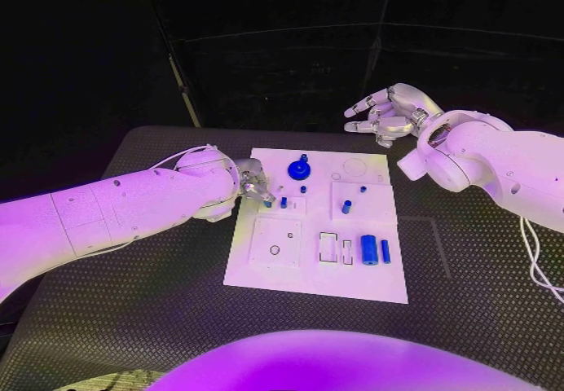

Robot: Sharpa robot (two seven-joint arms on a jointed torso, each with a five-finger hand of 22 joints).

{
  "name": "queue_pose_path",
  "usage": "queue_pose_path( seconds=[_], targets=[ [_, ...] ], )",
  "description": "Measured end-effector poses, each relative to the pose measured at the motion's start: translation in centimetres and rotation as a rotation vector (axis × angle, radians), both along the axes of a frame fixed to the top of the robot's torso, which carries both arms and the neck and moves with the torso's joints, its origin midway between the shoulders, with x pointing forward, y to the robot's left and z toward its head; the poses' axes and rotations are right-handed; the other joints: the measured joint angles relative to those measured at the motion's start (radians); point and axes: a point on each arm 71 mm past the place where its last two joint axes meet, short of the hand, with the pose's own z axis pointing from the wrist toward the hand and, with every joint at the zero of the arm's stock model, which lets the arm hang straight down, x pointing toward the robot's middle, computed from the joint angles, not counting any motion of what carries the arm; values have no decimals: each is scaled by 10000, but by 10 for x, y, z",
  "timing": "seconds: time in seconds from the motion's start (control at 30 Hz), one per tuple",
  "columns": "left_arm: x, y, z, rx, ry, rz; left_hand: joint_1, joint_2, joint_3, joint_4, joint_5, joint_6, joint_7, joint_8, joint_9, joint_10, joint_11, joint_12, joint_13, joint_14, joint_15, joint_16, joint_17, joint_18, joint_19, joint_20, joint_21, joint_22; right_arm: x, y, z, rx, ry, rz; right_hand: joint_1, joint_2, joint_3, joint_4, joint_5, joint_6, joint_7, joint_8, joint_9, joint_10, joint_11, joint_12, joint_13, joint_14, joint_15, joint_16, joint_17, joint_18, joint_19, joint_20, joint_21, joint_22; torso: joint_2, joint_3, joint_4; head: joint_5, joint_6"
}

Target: Assemble the parts on the task board

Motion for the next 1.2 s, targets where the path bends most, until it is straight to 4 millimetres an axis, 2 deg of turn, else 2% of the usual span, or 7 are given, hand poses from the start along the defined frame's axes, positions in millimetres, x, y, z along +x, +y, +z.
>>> queue_pose_path(
  seconds=[0.47, 0.67, 0.83, 1.0, 1.2],
  targets=[
    [1, -1, -1, 28, 18, 37, -103, 81, -205, 181, -39, 34, -34, 30, -14, 20, -20, 13, 49, -36, -35, 0, 0, 1, -1, 1, 37, 0, 0, 0, 0, 2, 0, 8, 0, 0, 0, 0, 0, 0, 0, 0, 0, 0, 0, 0, 0, 0, 0, 0, -1, 0, 0, 0, 0, 0, -1, -5, 9, 2, 0],
    [2, -1, -2, 48, 47, 46, -198, 28, -423, 288, -85, 51, -50, 32, -26, 19, -20, 53, 74, -36, -35, 0, 0, 0, -1, 1, 80, 0, 0, 0, 0, 2, 0, 7, 0, 0, 0, 0, 0, 0, 0, 0, 0, 0, 0, 0, 0, 0, 0, 0, -2, -1, 0, 0, 0, 0, -3, -4, 10, -10, 0],
    [2, -1, -4, 80, 94, 58, -306, 61, -745, 427, -84, 89, -88, 49, -39, 34, -39, 94, 88, -14, -56, 0, 0, 1, -1, 1, 80, 0, 0, 0, 0, 2, -1, 5, 0, 0, 31, 32, 43, 0, 0, 33, 0, 0, 0, 0, -15, 0, 0, 0, -2, 0, 0, 0, 0, -2, -3, -2, 10, -15, 0],
    [2, 0, -5, 135, 148, 80, -488, -12, -1175, 585, -122, 111, -111, 113, -48, 33, -40, 94, 107, -1, -70, 0, 0, 1, -5, -64, 118, 0, 0, 0, 0, 1, -1, 4, 0, 0, 32, 32, 53, 0, 0, 40, 0, 0, 0, 0, -28, 0, 0, 0, -2, 0, 0, 0, 0, -10, -3, -3, 9, -25, 0],
    [2, 1, -6, 195, 206, 104, -711, 6, -1802, 923, -123, 127, -123, 174, -63, 33, -40, 94, 64, -1, -70, 0, 0, 1, -6, -64, 118, 0, 0, 0, 0, 1, -1, 2, 0, 0, 31, 32, 53, 0, 0, 40, 0, 0, 0, 0, -27, 0, 0, 0, -3, 0, 0, 0, 0, -10, -5, -3, 10, -32, 0]
  ],
)
